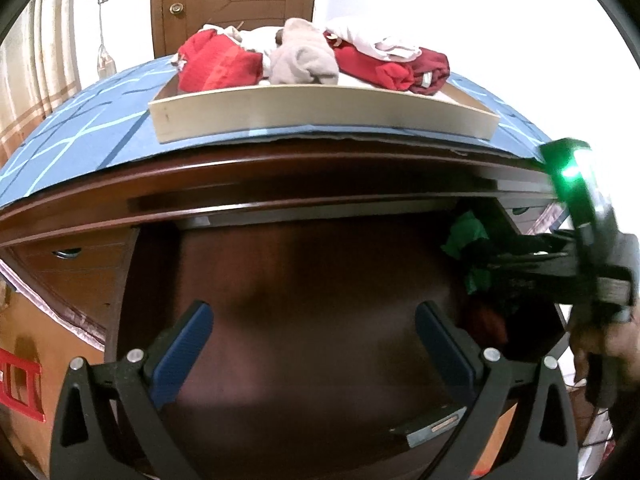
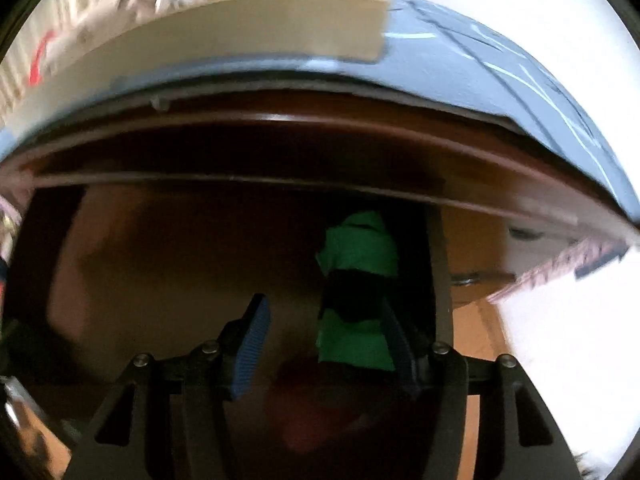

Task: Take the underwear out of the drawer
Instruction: 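Reach the right tool into the drawer and grasp the green-and-black sock, then grasp the dark red sock with the left tool while the right tool holds the green sock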

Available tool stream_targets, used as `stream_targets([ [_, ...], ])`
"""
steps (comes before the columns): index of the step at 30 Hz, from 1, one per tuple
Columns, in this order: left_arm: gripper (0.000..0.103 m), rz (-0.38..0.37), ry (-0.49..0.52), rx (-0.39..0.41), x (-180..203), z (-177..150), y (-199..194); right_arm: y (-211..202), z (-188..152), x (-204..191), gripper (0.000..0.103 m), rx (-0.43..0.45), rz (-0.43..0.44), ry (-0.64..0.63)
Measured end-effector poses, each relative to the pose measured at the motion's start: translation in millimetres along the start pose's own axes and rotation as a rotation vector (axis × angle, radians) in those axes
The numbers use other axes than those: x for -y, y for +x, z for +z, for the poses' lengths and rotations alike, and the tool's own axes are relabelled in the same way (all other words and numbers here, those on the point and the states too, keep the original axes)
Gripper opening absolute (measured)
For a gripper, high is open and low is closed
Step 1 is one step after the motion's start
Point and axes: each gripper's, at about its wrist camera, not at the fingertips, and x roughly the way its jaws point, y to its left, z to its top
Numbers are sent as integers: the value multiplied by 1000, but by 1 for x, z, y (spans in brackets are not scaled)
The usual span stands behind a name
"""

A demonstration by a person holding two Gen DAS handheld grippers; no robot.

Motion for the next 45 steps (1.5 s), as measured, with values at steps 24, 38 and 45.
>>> stream_targets([
  [24,102,9,80,-45,15,-3,10,10,1,34,22,-28,280,23],
  [38,102,-94,248,-166,84,10,38,-74,-43,95,22,266,351,190],
  [45,99,-87,374,-313,130,5,73,-70,-50,112,22,285,370,219],
])
